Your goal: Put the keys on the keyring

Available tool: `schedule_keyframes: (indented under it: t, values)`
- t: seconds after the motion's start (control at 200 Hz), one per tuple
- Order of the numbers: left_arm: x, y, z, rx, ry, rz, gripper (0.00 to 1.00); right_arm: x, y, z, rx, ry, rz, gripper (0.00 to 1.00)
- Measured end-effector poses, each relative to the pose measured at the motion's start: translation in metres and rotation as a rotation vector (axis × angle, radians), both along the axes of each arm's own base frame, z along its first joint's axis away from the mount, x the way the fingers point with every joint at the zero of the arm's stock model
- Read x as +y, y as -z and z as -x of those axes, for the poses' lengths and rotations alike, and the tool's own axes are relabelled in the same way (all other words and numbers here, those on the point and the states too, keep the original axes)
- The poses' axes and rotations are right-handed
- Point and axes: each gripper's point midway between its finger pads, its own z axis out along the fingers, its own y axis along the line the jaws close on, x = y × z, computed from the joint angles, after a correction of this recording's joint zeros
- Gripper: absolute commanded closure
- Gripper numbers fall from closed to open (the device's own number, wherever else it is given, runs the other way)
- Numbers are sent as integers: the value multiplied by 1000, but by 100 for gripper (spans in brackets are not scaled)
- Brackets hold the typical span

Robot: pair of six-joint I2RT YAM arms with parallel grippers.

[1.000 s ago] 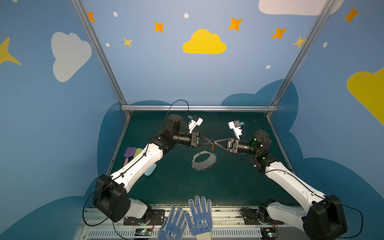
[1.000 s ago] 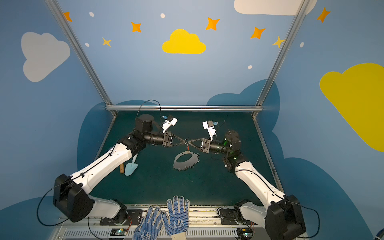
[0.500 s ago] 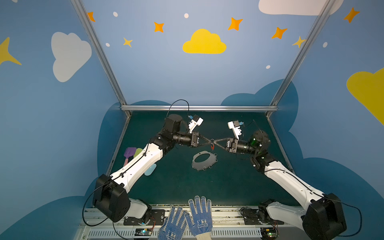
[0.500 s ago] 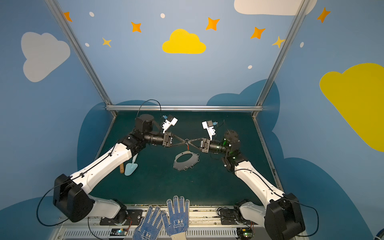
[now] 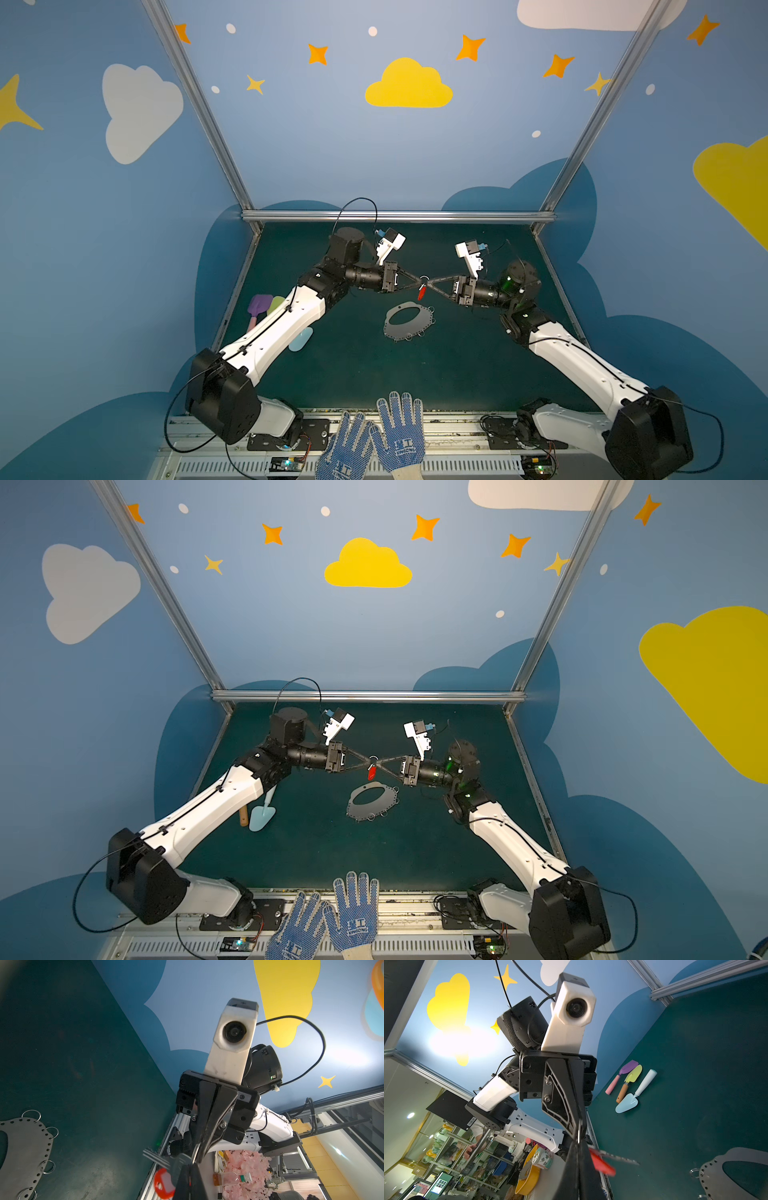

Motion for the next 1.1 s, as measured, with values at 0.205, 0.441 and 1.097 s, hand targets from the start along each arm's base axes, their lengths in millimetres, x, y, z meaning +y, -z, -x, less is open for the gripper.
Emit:
schedule_keyframes:
  t: [0.205,0.441,1.097]
  values:
    - [2,0,-3,-2,-13,-1,67,0,9,0,7,0,29,100]
    - [19,-4,-13,-10,-62,-5,65,-1,14,0,10,-6,135,100]
    - [14,6,11,-4,62,-62,67,9,27,14,63,-201,257,100]
